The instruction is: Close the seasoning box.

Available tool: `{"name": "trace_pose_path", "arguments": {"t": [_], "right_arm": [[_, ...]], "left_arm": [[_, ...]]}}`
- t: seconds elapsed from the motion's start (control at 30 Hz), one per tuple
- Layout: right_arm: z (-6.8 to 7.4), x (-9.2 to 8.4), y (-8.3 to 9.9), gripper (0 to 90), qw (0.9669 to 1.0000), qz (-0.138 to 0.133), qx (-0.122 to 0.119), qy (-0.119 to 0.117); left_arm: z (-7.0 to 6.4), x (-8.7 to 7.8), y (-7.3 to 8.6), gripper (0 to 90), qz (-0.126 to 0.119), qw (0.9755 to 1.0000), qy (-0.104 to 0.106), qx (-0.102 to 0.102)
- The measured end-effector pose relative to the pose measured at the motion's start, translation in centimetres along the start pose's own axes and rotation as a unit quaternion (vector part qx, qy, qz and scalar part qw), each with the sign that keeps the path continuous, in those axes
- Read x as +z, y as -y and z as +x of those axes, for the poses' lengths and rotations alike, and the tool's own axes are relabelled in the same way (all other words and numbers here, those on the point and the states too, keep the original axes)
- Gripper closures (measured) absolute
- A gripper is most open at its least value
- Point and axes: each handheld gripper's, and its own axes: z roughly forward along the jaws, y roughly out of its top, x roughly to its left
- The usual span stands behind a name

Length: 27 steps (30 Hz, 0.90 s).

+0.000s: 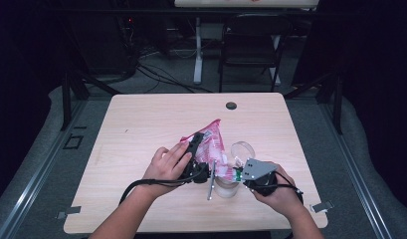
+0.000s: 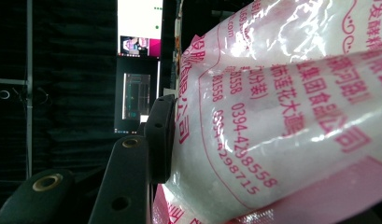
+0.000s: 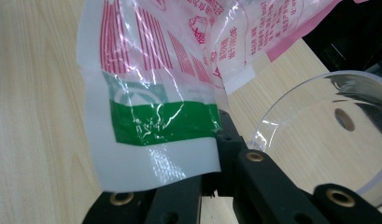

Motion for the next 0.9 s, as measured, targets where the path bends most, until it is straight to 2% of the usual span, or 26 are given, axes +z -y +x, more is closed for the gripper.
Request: {"name": "trace_pose_path", "arguments": {"t": [0.43, 0.9], "right_arm": [[-0.01, -0.07, -0.04, 90.0, 1.0000, -0.001, -0.002, 0.001], [-0.03, -0.01, 0.01, 90.0, 1.0000, -0.001, 0.000, 0.000]], "left_arm": [[-0.03, 0.03, 0.02, 61.0, -0.002, 1.0000, 0.003, -0.006], [0.14, 0.06, -0.11, 61.0, -0.001, 1.0000, 0.002, -0.001]]}}
